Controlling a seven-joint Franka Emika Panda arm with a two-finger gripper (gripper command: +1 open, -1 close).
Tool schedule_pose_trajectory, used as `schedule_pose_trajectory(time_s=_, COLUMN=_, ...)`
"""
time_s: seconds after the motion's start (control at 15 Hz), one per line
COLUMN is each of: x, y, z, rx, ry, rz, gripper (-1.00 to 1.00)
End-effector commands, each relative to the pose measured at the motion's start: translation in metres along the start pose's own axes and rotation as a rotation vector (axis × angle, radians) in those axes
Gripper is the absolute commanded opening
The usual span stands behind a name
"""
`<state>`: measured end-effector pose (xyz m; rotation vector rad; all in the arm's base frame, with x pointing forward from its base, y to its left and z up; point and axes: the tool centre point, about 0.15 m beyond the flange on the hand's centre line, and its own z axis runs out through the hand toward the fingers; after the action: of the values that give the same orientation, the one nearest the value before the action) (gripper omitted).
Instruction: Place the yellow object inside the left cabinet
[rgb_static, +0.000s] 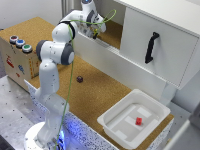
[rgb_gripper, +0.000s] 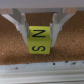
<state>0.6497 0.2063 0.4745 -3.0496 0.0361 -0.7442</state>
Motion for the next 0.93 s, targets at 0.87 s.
schedule_pose_trajectory(time_s=0.87, x=-0.161, y=0.106, z=-0.069, rx=0.052, ry=-0.018, rz=0.180, gripper=1.00)
